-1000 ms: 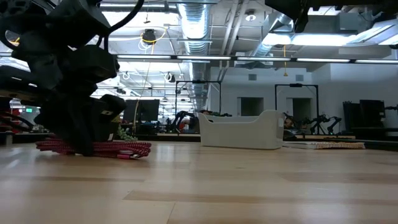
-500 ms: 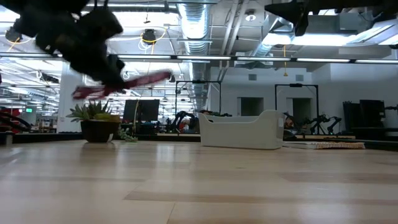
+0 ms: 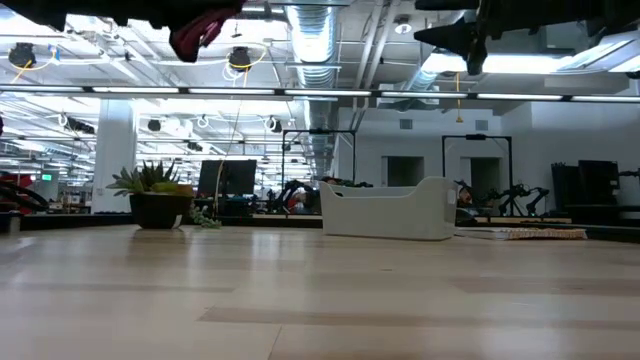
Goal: Pick and place USB-C Cables
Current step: Put the red USB cable into the grey bin
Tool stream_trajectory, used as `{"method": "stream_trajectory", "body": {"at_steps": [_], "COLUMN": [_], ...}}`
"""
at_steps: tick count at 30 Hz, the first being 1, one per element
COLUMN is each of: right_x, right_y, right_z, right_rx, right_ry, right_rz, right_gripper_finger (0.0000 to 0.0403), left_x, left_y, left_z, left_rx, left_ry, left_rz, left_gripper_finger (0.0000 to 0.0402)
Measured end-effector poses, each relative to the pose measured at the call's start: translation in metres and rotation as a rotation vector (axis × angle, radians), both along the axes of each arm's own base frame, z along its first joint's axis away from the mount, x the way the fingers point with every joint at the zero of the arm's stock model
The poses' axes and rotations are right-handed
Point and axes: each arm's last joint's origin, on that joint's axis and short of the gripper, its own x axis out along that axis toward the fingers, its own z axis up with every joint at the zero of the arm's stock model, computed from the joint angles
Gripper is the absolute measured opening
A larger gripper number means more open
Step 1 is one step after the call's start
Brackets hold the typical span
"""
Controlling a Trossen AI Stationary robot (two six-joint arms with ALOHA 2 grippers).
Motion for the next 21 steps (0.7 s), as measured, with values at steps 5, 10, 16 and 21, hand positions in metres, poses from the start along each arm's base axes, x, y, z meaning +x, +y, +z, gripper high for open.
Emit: {"method": "stream_trajectory", "body": {"at_steps": [5, 10, 16, 21], "right_x": [0.006, 0.013, 0.031, 0.054], "right_y": [-0.001, -0.006, -0.014, -0.020], "right_z": [-0.006, -0.010, -0.019, -0.019], "right_rx": [0.001, 0.004, 0.004, -0.017], "right_ry": [0.025, 0.024, -0.002, -0.044], "right_rz": [-0.010, -0.080, -0.111, -0.130], "right_gripper_finger": [0.0249, 0.0249, 0.0249, 0.0249], "left_x": [0.001, 0.000, 0.007, 0.021], "left_y": [0.000, 0.000, 0.002, 0.008], "left_z": [0.009, 0.018, 0.019, 0.010], "left_rx": [-0.021, -0.025, -0.014, -0.021], "left_ry": [-0.103, -0.192, -0.238, -0.235], "left_rz": [-0.001, 0.001, 0.020, 0.045], "left_gripper_finger": [0.0015, 0.0015, 0.0015, 0.0016]}}
